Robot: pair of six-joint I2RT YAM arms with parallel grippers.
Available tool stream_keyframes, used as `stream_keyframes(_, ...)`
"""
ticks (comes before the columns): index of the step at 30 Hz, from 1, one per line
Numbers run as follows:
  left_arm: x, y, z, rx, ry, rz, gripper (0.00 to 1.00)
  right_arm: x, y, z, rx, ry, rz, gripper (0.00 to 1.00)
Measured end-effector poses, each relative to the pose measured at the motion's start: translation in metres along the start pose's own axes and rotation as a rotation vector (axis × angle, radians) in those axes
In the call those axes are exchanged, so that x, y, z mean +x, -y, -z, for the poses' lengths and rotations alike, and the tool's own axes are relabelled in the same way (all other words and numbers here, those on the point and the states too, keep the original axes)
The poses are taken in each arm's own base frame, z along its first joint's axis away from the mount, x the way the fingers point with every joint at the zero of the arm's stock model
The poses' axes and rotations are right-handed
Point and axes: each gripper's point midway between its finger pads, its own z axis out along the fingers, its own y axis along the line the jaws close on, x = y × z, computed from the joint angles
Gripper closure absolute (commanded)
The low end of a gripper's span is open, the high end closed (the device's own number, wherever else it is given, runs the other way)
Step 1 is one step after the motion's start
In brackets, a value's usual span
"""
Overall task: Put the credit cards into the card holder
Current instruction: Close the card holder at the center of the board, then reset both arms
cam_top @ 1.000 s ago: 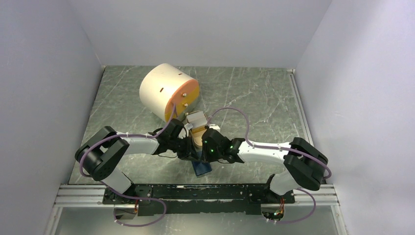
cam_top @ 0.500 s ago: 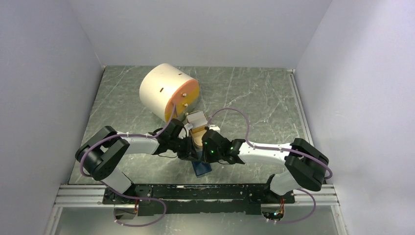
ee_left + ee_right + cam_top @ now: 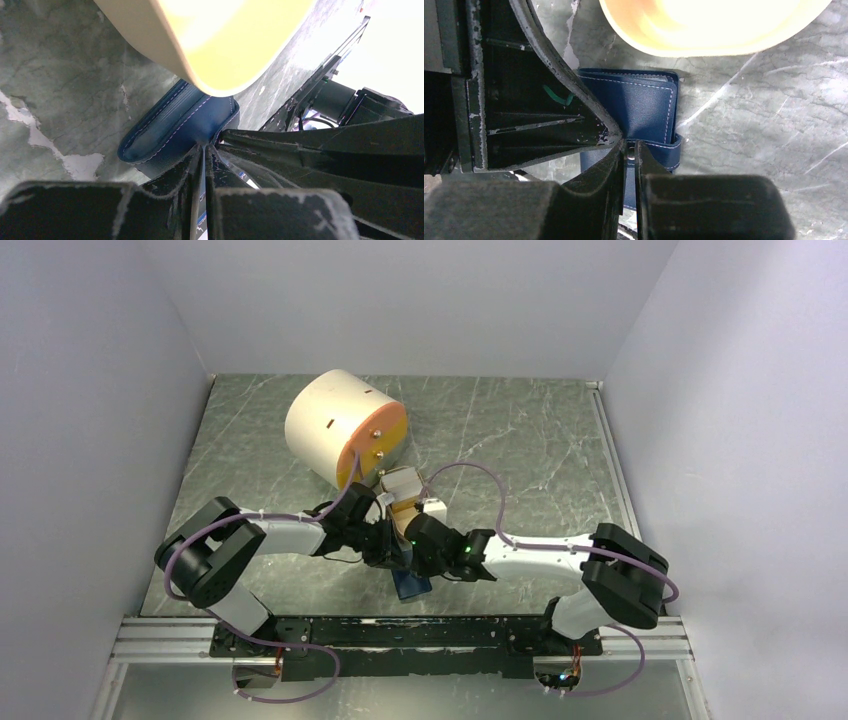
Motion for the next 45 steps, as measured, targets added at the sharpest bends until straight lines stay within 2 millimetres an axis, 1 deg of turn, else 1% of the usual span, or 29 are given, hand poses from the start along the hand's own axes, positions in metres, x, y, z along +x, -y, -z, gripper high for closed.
stream_keyframes(15, 0.003, -0.001, -0.001, 0.006, -0.012, 0.010, 0.87, 0.009, -0.003, -0.002, 0.115, 0.087, 0.053, 0.89)
stream_keyframes(23, 0.004, -0.001, -0.001, 0.021, -0.016, 0.021, 0.87, 0.011, -0.001, -0.005, 0.125, 0.118, 0.036, 0.89)
stream_keyframes(26, 0.005, 0.000, 0.001, 0.020, -0.016, 0.023, 0.85, 0.008, -0.003, -0.003, 0.121, 0.126, 0.028, 0.85)
stream_keyframes(29, 0.003, 0.003, 0.006, -0.005, -0.015, 0.029, 0.81, 0.008, -0.004, 0.003, 0.132, 0.111, 0.031, 0.75)
stream_keyframes(31, -0.002, 0.011, 0.013, -0.023, 0.000, 0.019, 0.77, 0.011, -0.001, 0.014, 0.155, 0.081, 0.051, 0.67)
stream_keyframes(33, -0.014, 0.030, 0.027, -0.018, 0.044, -0.011, 0.71, 0.002, -0.002, 0.035, 0.166, 0.090, 0.060, 0.59)
stream_keyframes(34, -0.023, 0.044, 0.036, -0.008, 0.077, -0.037, 0.69, -0.005, -0.005, 0.046, 0.158, 0.108, 0.054, 0.55)
stream_keyframes(35, -0.033, 0.060, 0.048, 0.004, 0.117, -0.064, 0.68, -0.018, -0.010, 0.060, 0.144, 0.140, 0.046, 0.51)
stream_keyframes(37, -0.051, 0.089, 0.073, 0.030, 0.203, -0.118, 0.65, -0.048, -0.024, 0.095, 0.090, 0.228, 0.010, 0.43)
stream_keyframes(38, -0.058, 0.102, 0.085, 0.042, 0.242, -0.143, 0.61, -0.061, -0.029, 0.112, 0.061, 0.273, -0.010, 0.37)
stream_keyframes(39, -0.065, 0.115, 0.099, 0.050, 0.285, -0.167, 0.54, -0.071, -0.032, 0.125, 0.040, 0.306, -0.026, 0.15)
stream_keyframes(40, -0.069, 0.126, 0.112, 0.058, 0.326, -0.190, 0.39, -0.082, -0.034, 0.143, 0.013, 0.346, -0.045, 0.01)
stream_keyframes(41, -0.073, 0.135, 0.126, 0.064, 0.362, -0.213, 0.23, -0.090, -0.034, 0.159, -0.014, 0.383, -0.067, 0.01)
stream_keyframes(42, -0.074, 0.142, 0.136, 0.069, 0.390, -0.234, 0.04, -0.096, -0.034, 0.170, -0.033, 0.411, -0.086, 0.01)
stream_keyframes(43, -0.074, 0.147, 0.147, 0.070, 0.414, -0.248, 0.00, -0.101, -0.032, 0.182, -0.053, 0.439, -0.092, 0.01)
stream_keyframes(45, -0.074, 0.153, 0.166, 0.060, 0.458, -0.271, 0.01, -0.107, -0.027, 0.202, -0.092, 0.479, -0.118, 0.01)
